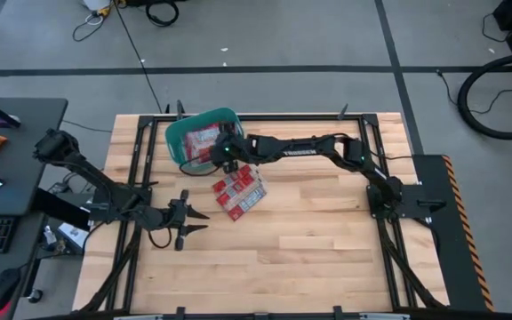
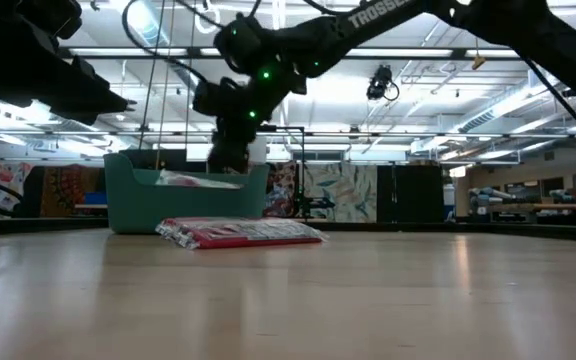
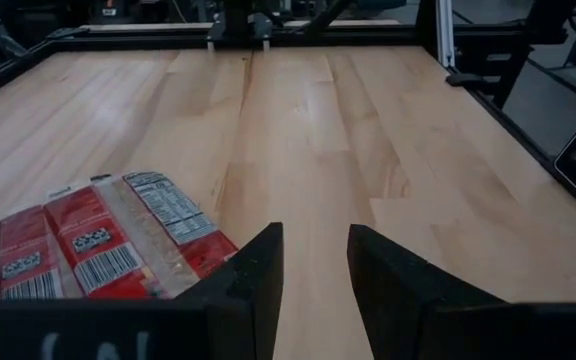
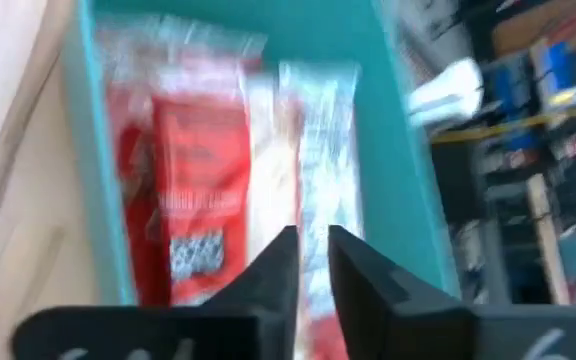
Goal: Sort popcorn bags into baskets
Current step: Put the popcorn bag into the green bin
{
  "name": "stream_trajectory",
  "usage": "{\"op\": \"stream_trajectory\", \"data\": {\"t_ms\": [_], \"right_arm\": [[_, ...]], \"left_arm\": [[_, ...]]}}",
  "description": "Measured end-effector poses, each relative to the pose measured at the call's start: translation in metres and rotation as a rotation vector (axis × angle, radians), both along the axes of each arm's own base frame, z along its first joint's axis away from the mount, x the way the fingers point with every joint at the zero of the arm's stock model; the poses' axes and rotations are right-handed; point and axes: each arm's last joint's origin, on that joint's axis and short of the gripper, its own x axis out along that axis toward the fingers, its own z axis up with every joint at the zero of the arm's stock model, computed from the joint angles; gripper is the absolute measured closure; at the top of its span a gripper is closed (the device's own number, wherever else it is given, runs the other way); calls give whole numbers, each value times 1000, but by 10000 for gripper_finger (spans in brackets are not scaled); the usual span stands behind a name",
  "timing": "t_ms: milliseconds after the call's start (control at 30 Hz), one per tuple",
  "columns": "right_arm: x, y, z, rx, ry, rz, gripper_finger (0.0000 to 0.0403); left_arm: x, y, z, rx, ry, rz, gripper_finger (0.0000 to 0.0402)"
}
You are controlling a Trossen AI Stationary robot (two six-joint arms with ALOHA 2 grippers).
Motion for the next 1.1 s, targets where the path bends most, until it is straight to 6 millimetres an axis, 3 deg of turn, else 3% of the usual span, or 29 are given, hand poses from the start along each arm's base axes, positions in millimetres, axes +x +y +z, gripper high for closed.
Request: {"op": "stream_trajectory", "data": {"t_ms": [100, 200, 367, 467, 633, 767, 1100], "right_arm": [[-4, -4, -4, 34, 31, -28, 313], [-9, 1, 4, 63, 46, -41, 288], [-20, 28, 36, 101, 46, 8, 272], [-26, 47, 41, 150, 91, 63, 272], [-35, 73, 33, 279, 201, 72, 272], [-41, 87, 8, 364, 350, 41, 273], [-49, 103, -15, 485, 456, -1, 271]], "left_arm": [[0, 0, -1, -3, 6, 1, 280], [0, 0, -1, -7, 11, 3, 280], [-1, 0, -2, 0, 23, 4, 280], [-1, 1, -3, 9, 28, 9, 280], [-1, 4, -6, -1, 47, 57, 280], [-1, 7, -10, -30, 86, 96, 280], [5, 19, -15, -44, 105, 210, 280]]}}
